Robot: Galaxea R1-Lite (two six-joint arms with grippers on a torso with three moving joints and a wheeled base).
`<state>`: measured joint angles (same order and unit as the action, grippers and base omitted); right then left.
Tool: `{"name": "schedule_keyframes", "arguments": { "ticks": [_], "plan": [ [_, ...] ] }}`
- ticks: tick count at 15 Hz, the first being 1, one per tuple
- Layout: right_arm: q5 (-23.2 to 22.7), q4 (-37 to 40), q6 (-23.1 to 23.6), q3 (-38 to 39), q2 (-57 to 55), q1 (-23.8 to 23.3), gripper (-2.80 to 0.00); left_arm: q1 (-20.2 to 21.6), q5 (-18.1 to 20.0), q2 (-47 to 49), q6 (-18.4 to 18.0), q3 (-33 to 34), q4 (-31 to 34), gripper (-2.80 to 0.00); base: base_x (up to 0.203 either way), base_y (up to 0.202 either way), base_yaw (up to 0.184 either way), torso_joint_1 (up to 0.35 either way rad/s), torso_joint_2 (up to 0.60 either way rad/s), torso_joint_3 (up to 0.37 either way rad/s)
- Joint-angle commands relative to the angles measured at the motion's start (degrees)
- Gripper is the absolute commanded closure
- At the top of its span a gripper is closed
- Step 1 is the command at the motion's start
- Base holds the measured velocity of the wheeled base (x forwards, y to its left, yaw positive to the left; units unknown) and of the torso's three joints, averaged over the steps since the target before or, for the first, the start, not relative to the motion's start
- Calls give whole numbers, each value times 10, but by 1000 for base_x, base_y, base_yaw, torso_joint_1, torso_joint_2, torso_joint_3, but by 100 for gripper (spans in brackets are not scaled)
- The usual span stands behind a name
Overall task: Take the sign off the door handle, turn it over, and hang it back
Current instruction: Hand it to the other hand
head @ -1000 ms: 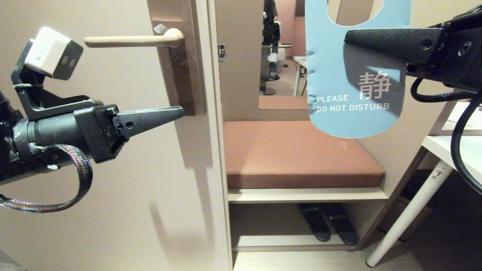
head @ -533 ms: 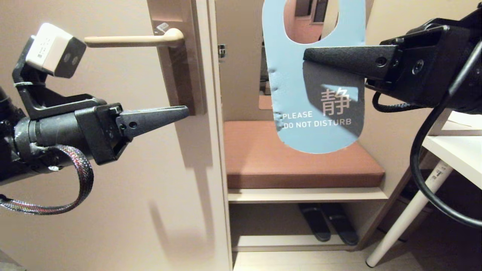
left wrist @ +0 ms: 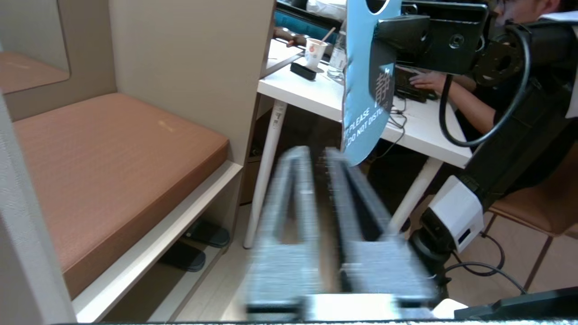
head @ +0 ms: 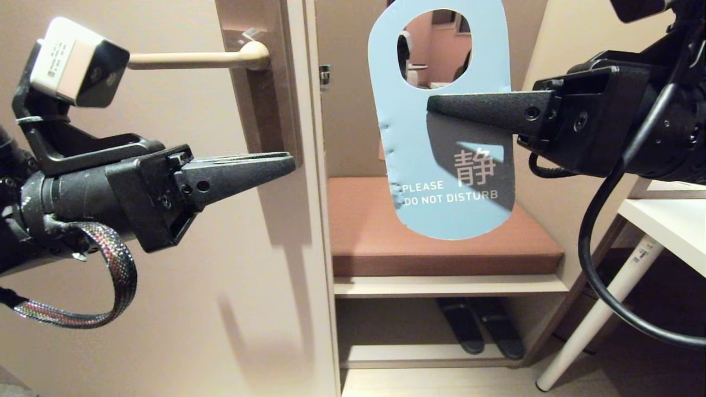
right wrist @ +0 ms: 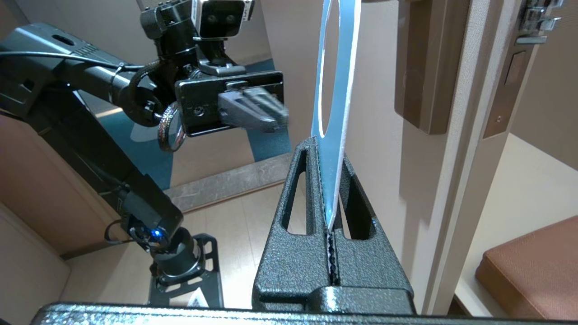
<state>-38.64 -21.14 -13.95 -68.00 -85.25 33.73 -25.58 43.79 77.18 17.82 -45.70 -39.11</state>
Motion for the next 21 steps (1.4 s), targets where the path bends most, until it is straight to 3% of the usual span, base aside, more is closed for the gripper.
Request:
{"name": "schedule_keyframes", "arguments": {
  "ticks": [1,7,15,21],
  "plan": [
    [-3,-1,-1,-1,1,0,0,-2,2,-1,-3,0,-3,-280,0,0,0,0,0,0],
    [-3,-17,-5,-3,2,0,0,-34,2,-1,-47,11,-3,-280,0,0,0,0,0,0],
    [-2,-96,-52,-3,-18,40,0,-55,2,6,-44,7,-4,-280,0,0,0,0,0,0],
    [-3,-99,-54,-6,-30,78,0,-78,2,10,-40,3,-4,-280,0,0,0,0,0,0]
  ]
}}
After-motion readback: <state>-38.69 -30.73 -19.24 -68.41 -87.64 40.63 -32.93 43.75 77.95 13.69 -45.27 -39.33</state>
